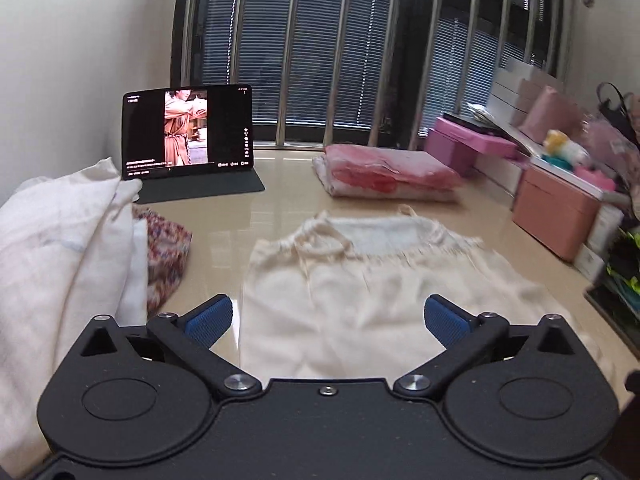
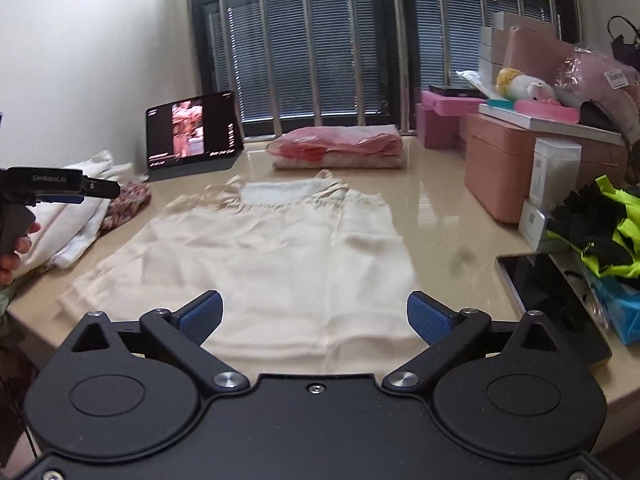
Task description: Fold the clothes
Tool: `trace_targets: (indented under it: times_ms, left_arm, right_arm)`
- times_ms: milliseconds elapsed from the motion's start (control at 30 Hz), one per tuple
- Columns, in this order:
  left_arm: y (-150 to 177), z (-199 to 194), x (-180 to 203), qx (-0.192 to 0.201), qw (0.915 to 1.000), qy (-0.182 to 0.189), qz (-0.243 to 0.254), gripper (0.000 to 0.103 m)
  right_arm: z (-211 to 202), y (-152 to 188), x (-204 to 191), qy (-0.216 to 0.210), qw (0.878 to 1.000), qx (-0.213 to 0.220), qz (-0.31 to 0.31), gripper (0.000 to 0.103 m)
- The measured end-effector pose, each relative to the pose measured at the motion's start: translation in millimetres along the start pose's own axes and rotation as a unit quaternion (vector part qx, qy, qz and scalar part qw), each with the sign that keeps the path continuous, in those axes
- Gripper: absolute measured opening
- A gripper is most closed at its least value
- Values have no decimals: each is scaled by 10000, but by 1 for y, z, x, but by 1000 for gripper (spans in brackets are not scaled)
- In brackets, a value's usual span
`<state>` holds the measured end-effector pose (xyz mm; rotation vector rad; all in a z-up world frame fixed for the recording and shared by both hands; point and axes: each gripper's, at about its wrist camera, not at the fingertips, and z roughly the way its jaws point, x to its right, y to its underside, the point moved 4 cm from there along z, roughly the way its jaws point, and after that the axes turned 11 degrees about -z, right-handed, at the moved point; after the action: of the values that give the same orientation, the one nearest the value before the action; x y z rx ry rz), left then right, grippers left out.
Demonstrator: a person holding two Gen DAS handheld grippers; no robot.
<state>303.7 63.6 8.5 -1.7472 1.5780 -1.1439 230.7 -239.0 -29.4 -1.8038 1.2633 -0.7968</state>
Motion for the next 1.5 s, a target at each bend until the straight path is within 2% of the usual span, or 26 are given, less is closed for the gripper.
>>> trace_targets:
  times_ms: [300,467,600,700,800,1067,1333,1500]
  left_arm:
    - [65,-70,-2,199,9996,-167,-109,103]
    - [103,-92,-4,172,9993,-306,-87,103]
    - [126,-107,-9,111,9987,-357,-350,103]
    - [133,-117,-14,42,9975,-305,-643,103]
    - [131,-126,-15,87,9971,-268,-707,103]
    - [128,-127,-11,92,9972,-275,-690,103]
    - [131,-119,-6,70,9981,-354,-500,103]
    - [129,-112,-7,7,9979,-346,-554,103]
  right_arm:
    - [-42,14,-25,-4,9999,119,-27,101]
    - [-59,28,-31,3,10000,85,36,101]
    - [-65,37,-34,52,10000,23,52,101]
    - [-67,42,-33,58,9999,-21,124,101]
    - [-67,44,-32,59,9998,-62,201,101]
    - [-66,43,-33,58,9998,-51,198,101]
    - [-55,48,-30,68,9994,-216,258,101]
    - [-47,51,-29,77,9991,-315,281,101]
